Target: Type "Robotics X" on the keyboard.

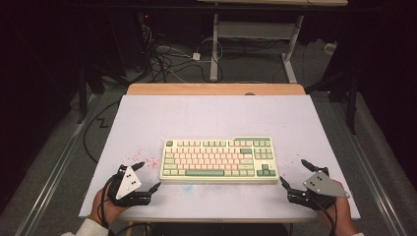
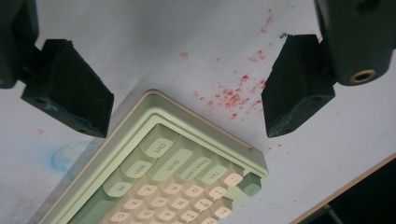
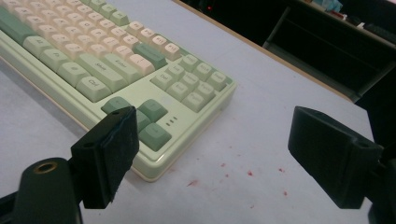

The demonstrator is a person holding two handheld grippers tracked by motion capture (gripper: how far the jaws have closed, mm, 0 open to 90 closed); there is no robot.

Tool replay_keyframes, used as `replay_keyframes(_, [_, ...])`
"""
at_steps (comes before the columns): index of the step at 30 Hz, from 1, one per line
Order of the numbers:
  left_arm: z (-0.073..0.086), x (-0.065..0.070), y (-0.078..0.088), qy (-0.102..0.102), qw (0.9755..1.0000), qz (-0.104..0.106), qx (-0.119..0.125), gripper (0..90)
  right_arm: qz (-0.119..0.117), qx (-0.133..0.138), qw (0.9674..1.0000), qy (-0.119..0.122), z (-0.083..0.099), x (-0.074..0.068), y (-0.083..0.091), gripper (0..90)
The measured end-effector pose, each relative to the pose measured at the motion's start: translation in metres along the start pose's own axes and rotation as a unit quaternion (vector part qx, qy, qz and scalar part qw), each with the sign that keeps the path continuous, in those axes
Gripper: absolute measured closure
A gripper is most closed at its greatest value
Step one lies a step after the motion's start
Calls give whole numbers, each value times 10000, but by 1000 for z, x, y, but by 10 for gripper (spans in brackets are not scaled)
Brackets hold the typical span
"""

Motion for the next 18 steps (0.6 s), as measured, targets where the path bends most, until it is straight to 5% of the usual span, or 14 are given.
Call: replay_keyframes(18, [-1,2,-1,-24,10000,12,-14,145,26,48,10000,-4,-1,0,2,167])
Point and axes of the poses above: each handheld gripper's, and its own axes: y roughly backward along the jaws, z roughly out of its underside, x roughly to its right, the point moved 3 cm from there along -y, roughly forward along the jaws, and after that the axes turned 7 degrees about y, right-handed, at the moved point
